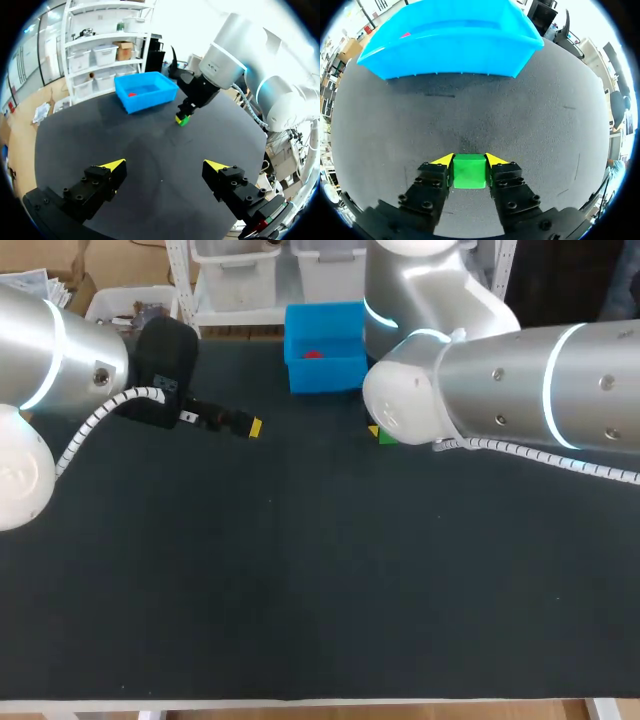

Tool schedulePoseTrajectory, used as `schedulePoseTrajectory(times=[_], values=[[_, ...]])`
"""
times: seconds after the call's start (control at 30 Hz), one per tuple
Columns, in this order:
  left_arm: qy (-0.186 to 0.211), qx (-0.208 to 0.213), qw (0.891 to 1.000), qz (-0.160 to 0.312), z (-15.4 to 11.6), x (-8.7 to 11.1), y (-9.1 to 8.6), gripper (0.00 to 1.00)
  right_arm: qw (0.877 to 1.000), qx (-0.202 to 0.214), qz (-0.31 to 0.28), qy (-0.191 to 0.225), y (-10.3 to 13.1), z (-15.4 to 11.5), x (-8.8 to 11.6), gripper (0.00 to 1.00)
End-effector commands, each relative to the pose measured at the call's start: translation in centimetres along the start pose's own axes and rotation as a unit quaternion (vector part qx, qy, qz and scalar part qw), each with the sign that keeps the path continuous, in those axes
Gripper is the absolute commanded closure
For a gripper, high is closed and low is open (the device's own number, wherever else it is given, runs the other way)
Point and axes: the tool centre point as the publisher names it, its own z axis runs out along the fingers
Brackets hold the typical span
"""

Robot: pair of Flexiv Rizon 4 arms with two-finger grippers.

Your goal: Use the left arm to pick the red cube and place it into the blue plastic box first, then use the right arm to grasp the green cube and put it into the same blue plastic box after the first action is fully finished.

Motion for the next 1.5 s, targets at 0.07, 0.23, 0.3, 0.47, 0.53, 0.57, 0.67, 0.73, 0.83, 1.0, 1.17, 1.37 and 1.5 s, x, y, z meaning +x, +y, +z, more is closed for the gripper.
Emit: schedulePoseTrajectory(times=[0.07,0.23,0.3,0.47,0.53,0.57,0.67,0.73,0.83,1.0,1.17,1.37,1.5], values=[[-0.002,0.006,1.000,0.002,0.0,0.0,0.3,0.00,1.000,-0.001,0.003,0.002,-0.1,-0.3,0.2,1.00],[-0.002,0.006,1.000,0.002,0.0,0.0,0.3,0.00,1.000,0.001,0.010,-0.008,-0.6,-1.7,0.3,1.00],[-0.002,0.006,1.000,0.002,0.0,0.0,0.3,0.00,1.000,0.003,0.013,-0.017,-0.8,-2.6,0.2,1.00],[-0.002,0.006,1.000,0.002,0.0,0.0,0.3,0.00,0.999,0.006,0.018,-0.043,-1.4,-5.8,-0.7,1.00],[-0.002,0.006,1.000,0.002,0.0,0.0,0.3,0.00,0.998,0.003,0.021,-0.055,-1.5,-7.4,-1.0,1.00],[-0.002,0.006,1.000,0.002,0.0,0.0,0.3,0.00,0.998,0.003,0.022,-0.061,-1.6,-8.1,-1.1,1.00],[-0.002,0.006,1.000,0.002,0.0,0.0,0.3,0.00,0.997,0.001,0.023,-0.078,-1.8,-10.1,-1.6,1.00],[-0.002,0.006,1.000,0.002,0.0,0.0,0.3,0.00,0.996,-0.002,0.026,-0.091,-2.0,-11.5,-1.9,1.00],[-0.002,0.006,1.000,0.002,0.0,0.0,0.3,0.00,0.994,-0.003,0.030,-0.108,-2.2,-13.0,-2.3,1.00],[-0.002,0.006,1.000,0.002,0.0,0.0,0.3,0.00,0.991,-0.008,0.030,-0.131,-2.4,-14.6,-3.1,1.00],[-0.002,0.006,1.000,0.002,0.0,0.0,0.3,0.00,0.985,-0.038,0.032,-0.167,-2.4,-15.4,-4.0,1.00],[-0.002,0.006,1.000,0.002,0.0,0.0,0.3,0.00,0.980,-0.069,0.022,-0.188,-1.9,-15.6,-4.7,1.00],[-0.002,0.006,1.000,0.002,0.0,0.0,0.3,0.00,0.976,-0.093,0.011,-0.198,-1.6,-15.5,-5.3,1.00]])
